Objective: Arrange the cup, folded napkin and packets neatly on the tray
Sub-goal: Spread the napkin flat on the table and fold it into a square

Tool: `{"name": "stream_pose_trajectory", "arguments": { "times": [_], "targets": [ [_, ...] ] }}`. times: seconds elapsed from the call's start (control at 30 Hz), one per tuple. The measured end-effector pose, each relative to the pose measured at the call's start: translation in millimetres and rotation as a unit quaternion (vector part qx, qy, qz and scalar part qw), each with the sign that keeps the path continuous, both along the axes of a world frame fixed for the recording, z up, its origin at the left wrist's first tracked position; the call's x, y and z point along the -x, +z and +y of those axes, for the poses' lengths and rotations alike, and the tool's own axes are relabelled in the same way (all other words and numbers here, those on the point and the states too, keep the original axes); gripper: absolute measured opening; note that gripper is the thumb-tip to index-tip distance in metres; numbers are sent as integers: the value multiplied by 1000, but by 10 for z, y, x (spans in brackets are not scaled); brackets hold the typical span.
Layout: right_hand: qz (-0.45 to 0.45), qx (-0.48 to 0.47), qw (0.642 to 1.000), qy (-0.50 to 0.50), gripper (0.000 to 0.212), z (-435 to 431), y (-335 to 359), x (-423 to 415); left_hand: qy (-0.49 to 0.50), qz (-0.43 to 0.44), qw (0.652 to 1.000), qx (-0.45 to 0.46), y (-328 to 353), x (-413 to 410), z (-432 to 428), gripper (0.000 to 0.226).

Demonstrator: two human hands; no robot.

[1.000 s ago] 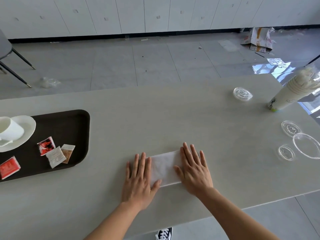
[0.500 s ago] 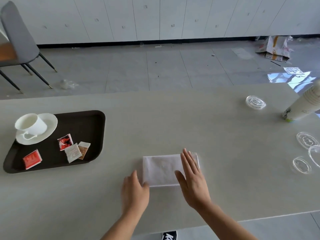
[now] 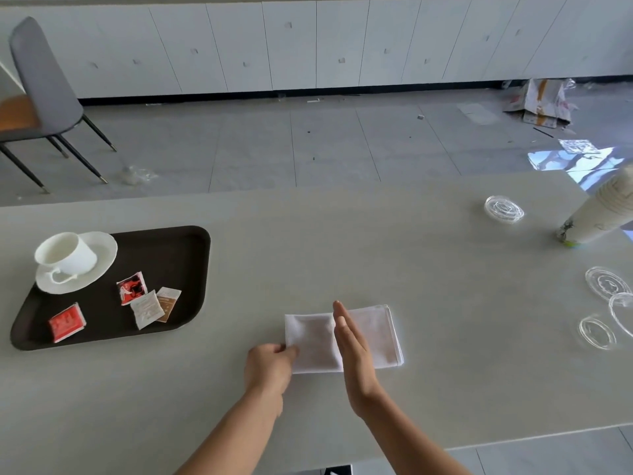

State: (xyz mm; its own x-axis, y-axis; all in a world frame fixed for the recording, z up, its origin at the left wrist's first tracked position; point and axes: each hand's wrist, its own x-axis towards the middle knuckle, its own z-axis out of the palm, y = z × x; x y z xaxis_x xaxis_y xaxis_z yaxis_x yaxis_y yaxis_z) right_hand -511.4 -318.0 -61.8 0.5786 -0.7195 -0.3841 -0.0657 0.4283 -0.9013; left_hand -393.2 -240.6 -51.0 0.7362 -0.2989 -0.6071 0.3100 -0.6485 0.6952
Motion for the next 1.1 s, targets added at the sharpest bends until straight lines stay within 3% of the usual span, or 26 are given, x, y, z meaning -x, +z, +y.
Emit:
{"name": "stream_pose_trajectory", "arguments": {
  "times": [0.27,0.43,0.67,0.77,0.87,0.9,1.0,1.1],
  "targets": [
    [-13,-21,1000,0,68,-5,39,-35,1,-9,999,39,-18,0,0,15],
    [-3,-37,999,-2,54,34,42,26,-6,-42,998,51,32,24,-31,11],
    [-28,-36,999,-23,62,337,-41,293,-8,-92,994,54,95,70,-47,11],
    [-19,-12,997,-73,54,271,21,349,-16,-116,991,59,153,107,-50,12],
    [92,113,964,-220,25,28,104,532,-43,-128,988,74,230,150,-65,14],
    [156,159,942,-252,29,-93,112,612,-52,-137,986,79,266,176,-80,16],
    [332,219,900,-176,31,-421,93,764,-87,-186,975,88,355,254,-133,15],
    [363,266,889,-83,24,-533,62,747,-124,-235,961,81,373,350,-221,10]
  ]
}}
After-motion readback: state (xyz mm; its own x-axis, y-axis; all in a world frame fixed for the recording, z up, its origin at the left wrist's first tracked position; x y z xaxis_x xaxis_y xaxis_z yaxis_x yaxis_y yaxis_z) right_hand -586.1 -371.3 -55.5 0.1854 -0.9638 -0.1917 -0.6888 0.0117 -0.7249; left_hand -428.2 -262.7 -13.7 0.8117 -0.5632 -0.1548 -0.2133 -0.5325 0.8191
